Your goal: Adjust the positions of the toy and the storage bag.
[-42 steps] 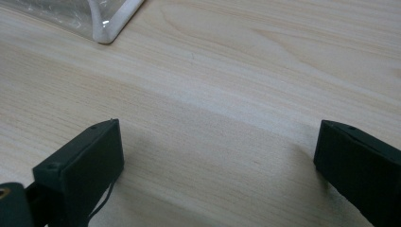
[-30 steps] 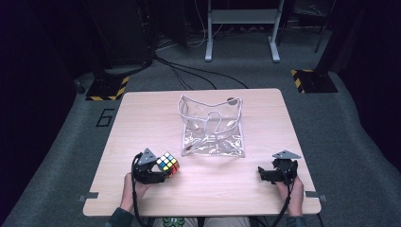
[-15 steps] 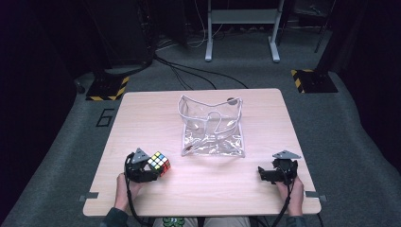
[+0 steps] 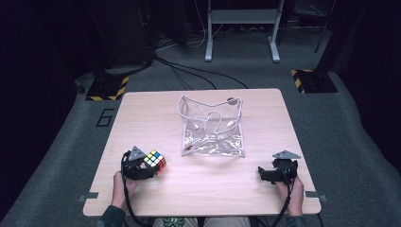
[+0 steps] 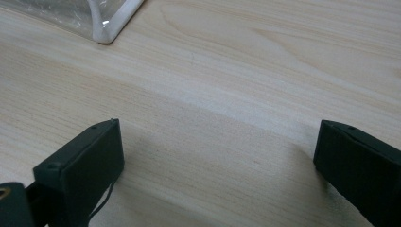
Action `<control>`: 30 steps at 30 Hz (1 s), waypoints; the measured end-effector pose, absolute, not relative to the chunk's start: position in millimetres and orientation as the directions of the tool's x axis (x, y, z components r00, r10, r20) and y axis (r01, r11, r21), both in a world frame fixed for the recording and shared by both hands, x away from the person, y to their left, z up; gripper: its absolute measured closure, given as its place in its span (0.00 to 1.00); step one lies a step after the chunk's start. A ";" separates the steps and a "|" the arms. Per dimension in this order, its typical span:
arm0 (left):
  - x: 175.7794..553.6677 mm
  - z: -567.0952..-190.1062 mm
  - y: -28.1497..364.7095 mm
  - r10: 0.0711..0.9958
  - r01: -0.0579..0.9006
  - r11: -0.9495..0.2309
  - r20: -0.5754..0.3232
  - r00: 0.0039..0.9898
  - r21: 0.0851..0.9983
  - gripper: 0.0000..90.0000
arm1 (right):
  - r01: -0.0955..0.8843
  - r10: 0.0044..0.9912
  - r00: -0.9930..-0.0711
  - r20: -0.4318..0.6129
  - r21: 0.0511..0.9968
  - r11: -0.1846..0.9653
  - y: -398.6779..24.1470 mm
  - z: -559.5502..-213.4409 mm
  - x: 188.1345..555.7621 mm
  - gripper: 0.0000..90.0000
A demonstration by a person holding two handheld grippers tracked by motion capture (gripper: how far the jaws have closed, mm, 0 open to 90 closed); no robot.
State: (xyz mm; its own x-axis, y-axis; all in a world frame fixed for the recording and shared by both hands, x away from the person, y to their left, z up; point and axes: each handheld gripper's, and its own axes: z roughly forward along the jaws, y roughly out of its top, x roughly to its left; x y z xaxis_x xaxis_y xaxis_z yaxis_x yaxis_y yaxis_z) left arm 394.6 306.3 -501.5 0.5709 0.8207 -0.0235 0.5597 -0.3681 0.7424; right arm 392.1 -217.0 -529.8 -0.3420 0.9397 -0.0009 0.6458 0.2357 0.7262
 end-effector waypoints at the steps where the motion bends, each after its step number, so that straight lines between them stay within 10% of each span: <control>1: 394.6 -502.0 306.7 0.822 0.563 -0.366 -0.026 0.569 0.741 0.38 | 0.646 0.940 -0.342 -0.001 0.726 0.236 -217.0 -529.8 392.0 0.02; 16: 394.0 -501.2 304.6 0.829 0.595 -0.308 -0.097 0.550 0.742 0.08 | 0.647 0.940 -0.340 0.001 0.726 0.233 -217.0 -529.7 391.7 0.02; 30: 392.1 -478.0 310.5 0.814 0.591 -0.283 -0.137 0.565 0.755 0.03 | 0.658 0.935 -0.353 0.011 0.714 0.240 -216.6 -528.0 392.3 0.02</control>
